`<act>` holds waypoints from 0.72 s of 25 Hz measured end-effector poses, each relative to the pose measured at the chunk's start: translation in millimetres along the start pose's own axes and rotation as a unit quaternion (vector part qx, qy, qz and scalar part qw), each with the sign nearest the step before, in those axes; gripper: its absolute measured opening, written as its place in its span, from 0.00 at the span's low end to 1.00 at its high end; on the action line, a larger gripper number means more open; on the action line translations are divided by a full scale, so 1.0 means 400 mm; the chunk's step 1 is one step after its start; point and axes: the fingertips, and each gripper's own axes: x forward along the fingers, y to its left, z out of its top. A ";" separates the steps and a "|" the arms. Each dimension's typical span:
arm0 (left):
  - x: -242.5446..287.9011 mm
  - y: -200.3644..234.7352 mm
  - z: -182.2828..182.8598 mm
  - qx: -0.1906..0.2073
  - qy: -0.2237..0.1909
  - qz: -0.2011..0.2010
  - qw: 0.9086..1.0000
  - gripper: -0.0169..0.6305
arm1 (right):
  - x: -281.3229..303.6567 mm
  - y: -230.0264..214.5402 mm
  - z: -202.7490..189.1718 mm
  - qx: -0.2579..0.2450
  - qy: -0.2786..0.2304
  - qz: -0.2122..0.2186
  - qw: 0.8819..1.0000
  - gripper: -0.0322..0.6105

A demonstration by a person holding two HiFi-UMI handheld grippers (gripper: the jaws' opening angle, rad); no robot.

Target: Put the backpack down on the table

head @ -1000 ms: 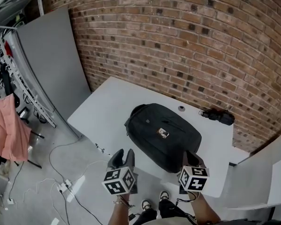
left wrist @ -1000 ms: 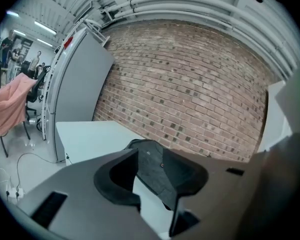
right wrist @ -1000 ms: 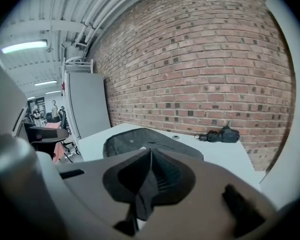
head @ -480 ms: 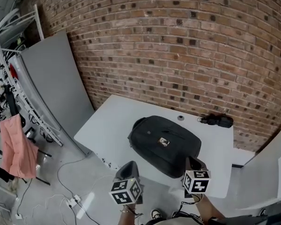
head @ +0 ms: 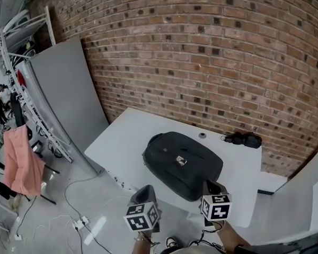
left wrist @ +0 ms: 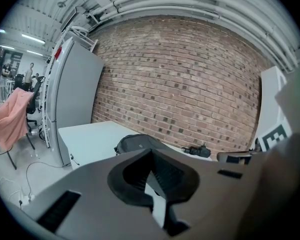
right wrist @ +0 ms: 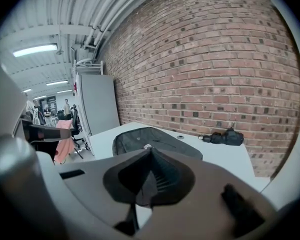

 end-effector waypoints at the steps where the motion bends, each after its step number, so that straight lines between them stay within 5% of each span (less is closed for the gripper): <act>1: -0.003 -0.004 0.000 0.000 0.000 0.002 1.000 0.05 | -0.002 0.001 0.003 -0.003 -0.001 0.003 1.000 0.10; 18: -0.007 -0.051 0.002 0.022 0.002 0.019 1.000 0.05 | -0.014 -0.016 0.027 -0.005 -0.015 0.030 0.999 0.10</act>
